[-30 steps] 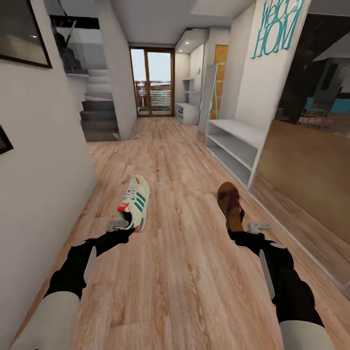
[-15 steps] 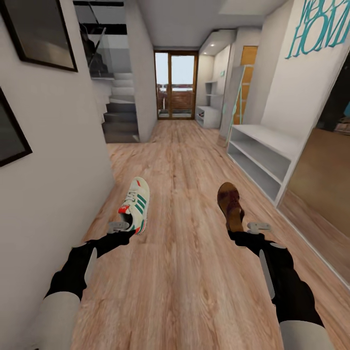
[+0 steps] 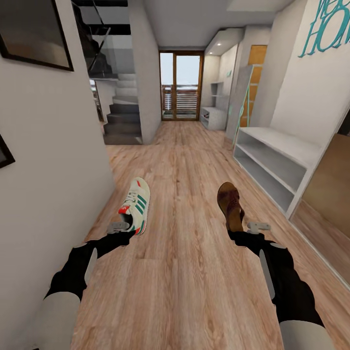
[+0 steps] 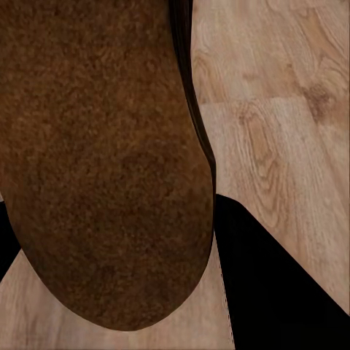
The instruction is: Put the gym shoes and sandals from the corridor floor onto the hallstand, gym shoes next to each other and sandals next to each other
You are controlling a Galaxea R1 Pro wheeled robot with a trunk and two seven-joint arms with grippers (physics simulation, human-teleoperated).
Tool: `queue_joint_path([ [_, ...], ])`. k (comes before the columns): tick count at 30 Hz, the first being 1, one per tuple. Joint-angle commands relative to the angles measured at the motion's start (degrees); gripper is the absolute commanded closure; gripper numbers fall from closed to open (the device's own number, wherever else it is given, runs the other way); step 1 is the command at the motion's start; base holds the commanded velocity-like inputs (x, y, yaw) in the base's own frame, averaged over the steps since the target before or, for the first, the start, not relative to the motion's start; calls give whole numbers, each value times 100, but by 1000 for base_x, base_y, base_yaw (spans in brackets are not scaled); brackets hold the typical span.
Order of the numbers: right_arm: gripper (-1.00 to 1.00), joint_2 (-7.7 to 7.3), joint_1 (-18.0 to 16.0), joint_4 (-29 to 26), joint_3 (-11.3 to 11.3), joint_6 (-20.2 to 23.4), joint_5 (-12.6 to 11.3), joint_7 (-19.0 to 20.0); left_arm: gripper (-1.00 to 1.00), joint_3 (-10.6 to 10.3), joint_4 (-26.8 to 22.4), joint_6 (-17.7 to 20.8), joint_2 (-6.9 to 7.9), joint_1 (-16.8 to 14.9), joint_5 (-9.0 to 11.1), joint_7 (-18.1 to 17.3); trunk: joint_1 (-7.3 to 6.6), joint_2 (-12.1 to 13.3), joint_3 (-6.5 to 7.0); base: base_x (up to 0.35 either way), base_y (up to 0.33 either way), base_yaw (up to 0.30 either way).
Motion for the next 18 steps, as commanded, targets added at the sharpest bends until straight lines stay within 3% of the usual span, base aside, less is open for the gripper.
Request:
queue_joint_path([
  [1, 100, 8, -4, -9, -15, 27, 39, 44, 100, 31, -10, 30, -6, -5, -45, -56, 2, -2, -6, 349, -83, 0],
  [18, 100, 6, -3, -13, -15, 27, 39, 42, 100, 31, -10, 30, -9, -5, -47, -56, 2, -2, 100, 349, -84, 0],
])
